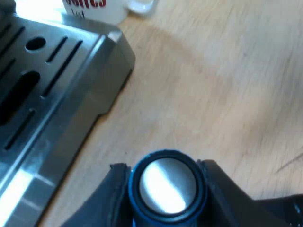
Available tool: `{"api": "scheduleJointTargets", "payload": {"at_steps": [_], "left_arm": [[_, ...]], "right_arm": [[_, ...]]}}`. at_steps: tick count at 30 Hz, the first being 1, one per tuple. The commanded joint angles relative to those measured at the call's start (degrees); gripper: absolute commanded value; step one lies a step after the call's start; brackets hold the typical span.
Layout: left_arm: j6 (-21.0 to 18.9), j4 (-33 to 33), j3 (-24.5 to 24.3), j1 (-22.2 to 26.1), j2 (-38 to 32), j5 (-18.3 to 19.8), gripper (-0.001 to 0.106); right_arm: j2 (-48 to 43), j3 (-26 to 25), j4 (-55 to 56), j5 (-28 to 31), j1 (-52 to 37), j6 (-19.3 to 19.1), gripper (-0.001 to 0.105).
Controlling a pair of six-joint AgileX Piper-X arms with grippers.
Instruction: Grind coffee beans and then tamp
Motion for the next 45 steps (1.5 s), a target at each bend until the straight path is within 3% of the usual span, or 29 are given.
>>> {"api": "scheduleJointTargets", "payload": {"at_steps": [1,11,15,45], "left_arm": [[0.5,-1.5,-0.7,-0.3,0.4,-0.4,0.006],[0.8,-3.2,-0.7,-0.3,2.6,-0.7,0.006],[2.7,-3.2,-0.7,-0.3,2.6,-2.7,0.006],[3.0,-4.0,-0.7,-0.3,3.2,-2.6,0.006]], "right_arm": [[-0.4,-0.1,-0.3,0.2,-0.2,-0.3,0.054],[-0.4,-0.1,-0.3,0.2,-0.2,-0.3,0.054],[-0.4,-0.1,-0.3,0.2,-0.2,-0.3,0.054],[-0.4,-0.1,-0.3,0.2,-0.2,0.1,0.054]]}}
